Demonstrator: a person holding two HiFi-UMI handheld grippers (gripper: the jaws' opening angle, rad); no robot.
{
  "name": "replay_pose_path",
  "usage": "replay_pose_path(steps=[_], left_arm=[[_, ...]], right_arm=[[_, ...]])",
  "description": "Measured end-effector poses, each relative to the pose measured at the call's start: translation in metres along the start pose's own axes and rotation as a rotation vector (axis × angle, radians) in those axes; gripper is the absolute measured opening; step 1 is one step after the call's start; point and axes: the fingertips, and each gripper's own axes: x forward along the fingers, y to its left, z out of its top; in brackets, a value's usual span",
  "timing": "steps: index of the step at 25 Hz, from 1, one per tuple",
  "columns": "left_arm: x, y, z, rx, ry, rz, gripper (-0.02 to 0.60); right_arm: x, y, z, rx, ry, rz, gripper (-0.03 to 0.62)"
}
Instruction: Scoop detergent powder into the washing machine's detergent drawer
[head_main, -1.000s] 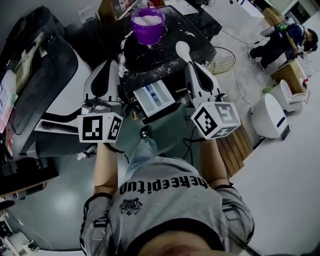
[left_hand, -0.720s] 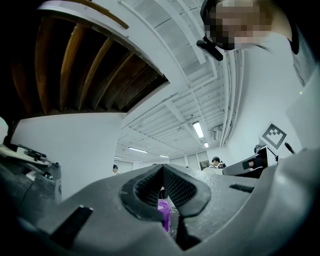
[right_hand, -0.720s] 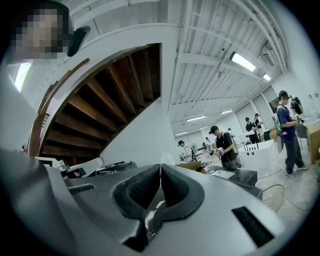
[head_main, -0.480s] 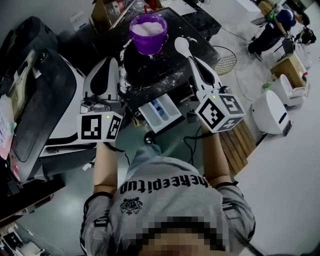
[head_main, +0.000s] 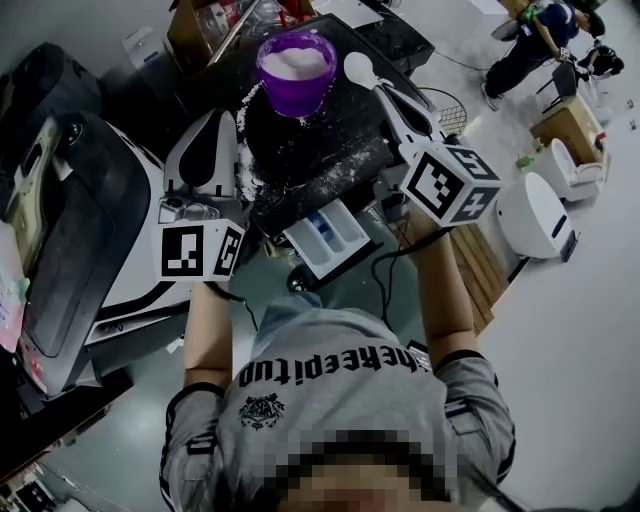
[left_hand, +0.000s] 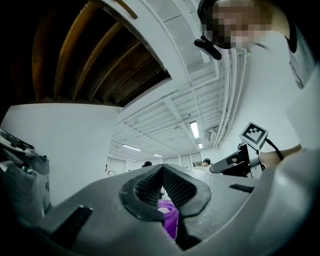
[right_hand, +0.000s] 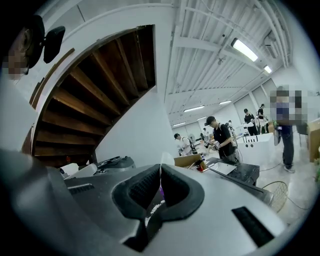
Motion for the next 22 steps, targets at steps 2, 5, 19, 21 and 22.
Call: replay_pose_path(steps=[2, 5, 19, 21, 22], left_arm=[[0.002, 0.006, -0.004, -0.004, 0.007, -0.004, 0.003], [0.006, 0.014, -0.01, -0.007, 0.017, -0.01, 0.003], [0.025, 0.036, -0.041, -0.055, 0.064, 0.009, 0.003], [0.027, 0.038, -0.044, -0.061, 0.069, 0.02, 0.003], [0.027, 0.039, -0.045, -0.063, 0.072, 0.026, 0.003]], right_arm=[[0.014, -0.002, 0.0, 0.004, 0.026, 0.007, 0.006], [0.039, -0.004, -0.005, 0.036, 0.069, 0.032, 0.006], [0.119, -0.032, -0.04, 0.094, 0.308, 0.063, 0.006], [0.128, -0.038, -0.044, 0.093, 0.336, 0.063, 0.006], [0.133, -0.041, -0.046, 0.09, 0.35, 0.062, 0.006]])
